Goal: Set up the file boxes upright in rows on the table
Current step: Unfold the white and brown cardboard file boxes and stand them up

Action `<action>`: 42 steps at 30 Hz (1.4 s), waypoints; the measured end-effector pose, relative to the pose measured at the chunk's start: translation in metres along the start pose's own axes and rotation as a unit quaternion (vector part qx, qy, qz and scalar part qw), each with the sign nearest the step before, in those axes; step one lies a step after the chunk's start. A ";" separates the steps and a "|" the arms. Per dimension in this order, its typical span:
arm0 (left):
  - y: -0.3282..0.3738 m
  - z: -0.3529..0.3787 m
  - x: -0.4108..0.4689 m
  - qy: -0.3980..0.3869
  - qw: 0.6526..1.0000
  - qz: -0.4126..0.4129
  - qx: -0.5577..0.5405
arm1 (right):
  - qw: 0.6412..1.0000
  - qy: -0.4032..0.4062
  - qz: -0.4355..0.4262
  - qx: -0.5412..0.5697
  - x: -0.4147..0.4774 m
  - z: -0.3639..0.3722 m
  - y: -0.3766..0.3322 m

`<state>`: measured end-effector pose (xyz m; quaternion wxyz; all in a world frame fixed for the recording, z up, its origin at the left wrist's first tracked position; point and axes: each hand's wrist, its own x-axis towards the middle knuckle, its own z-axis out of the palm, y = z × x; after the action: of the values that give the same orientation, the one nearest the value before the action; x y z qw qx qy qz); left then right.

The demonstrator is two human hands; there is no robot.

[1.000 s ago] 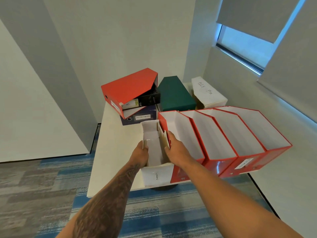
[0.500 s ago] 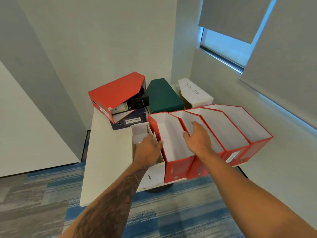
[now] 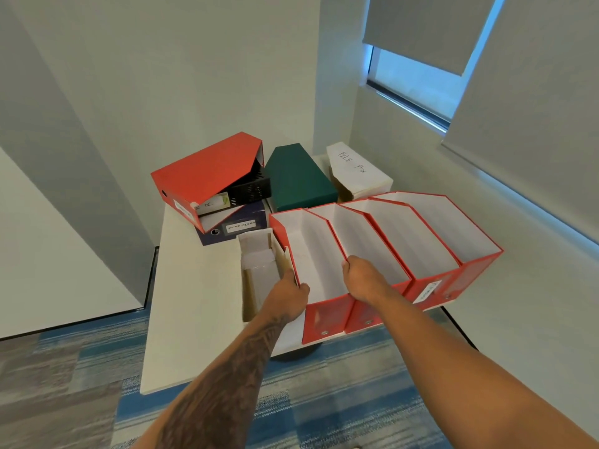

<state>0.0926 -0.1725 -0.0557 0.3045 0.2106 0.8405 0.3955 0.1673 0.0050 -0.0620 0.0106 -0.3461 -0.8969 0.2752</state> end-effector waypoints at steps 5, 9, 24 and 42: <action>-0.001 -0.003 0.004 -0.009 0.999 -0.012 -0.030 | 1.000 -0.011 0.003 0.020 0.002 -0.003 0.000; 0.003 -0.008 0.002 -0.004 0.997 -0.026 -0.067 | 0.998 -0.023 0.003 0.051 0.004 -0.010 0.000; 0.102 -0.054 0.060 0.104 0.984 0.084 0.117 | 0.995 0.078 -0.055 0.008 0.045 -0.107 -0.006; 0.232 0.045 0.311 0.005 0.990 0.014 0.139 | 0.996 -0.036 -0.026 -0.075 0.310 -0.175 0.091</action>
<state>-0.0760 0.1753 -0.0019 0.2627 0.2608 0.8857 0.2801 0.0241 0.3402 -0.0124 -0.0407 -0.3118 -0.9236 0.2191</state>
